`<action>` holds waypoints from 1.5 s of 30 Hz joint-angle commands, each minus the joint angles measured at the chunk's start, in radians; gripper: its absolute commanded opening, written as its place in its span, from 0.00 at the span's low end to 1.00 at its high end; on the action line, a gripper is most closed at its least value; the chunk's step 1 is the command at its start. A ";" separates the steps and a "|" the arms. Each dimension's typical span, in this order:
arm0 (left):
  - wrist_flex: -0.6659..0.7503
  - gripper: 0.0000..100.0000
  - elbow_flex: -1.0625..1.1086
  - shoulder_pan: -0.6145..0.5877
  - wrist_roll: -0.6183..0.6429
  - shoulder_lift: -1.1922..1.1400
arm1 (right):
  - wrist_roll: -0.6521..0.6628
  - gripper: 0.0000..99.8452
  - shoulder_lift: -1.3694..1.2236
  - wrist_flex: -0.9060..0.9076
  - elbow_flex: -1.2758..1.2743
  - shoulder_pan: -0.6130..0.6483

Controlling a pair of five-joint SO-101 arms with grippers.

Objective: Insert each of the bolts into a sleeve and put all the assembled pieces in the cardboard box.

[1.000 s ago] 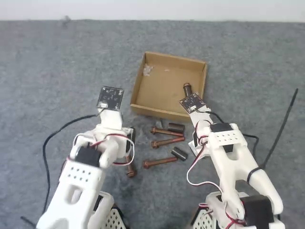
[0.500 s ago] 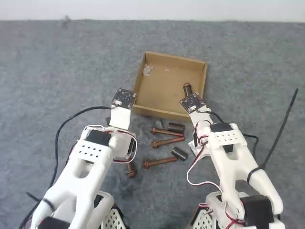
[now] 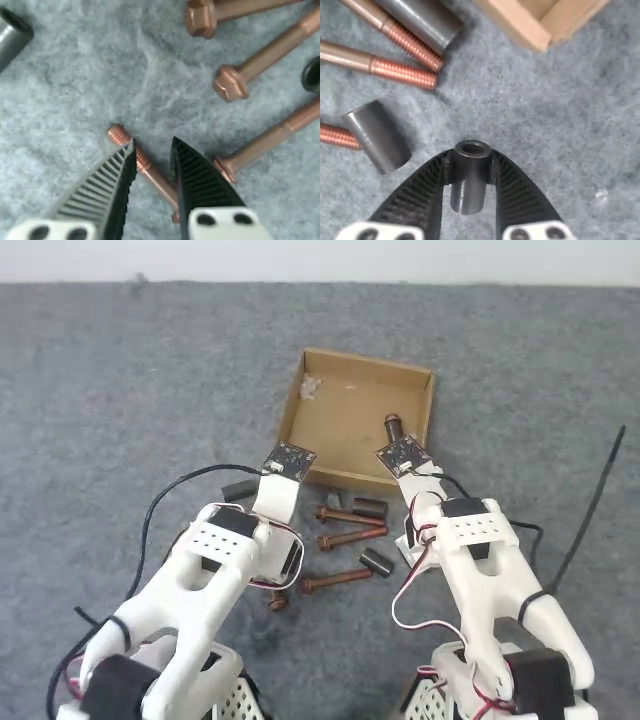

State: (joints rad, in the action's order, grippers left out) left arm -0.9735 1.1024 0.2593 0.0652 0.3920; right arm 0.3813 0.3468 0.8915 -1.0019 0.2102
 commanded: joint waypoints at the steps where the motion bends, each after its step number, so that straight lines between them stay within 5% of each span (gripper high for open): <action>1: -0.026 0.11 -0.022 -0.015 -0.060 -0.005 | 0.002 0.01 0.039 -0.004 0.008 0.002; 14: -0.043 0.12 0.048 -0.077 -0.078 0.187 | 0.003 0.01 0.039 -0.004 0.008 0.004; 31: -0.023 0.06 -0.093 -0.097 -0.078 -0.147 | 0.003 0.01 0.039 -0.005 0.008 0.004; 45: -0.012 0.01 -0.099 -0.075 -0.083 0.011 | 0.003 0.01 0.039 -0.005 0.008 0.004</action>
State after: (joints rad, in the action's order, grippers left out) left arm -0.9996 1.0303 0.1857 -0.0054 0.2862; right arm 0.3813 0.3468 0.8915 -1.0019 0.2102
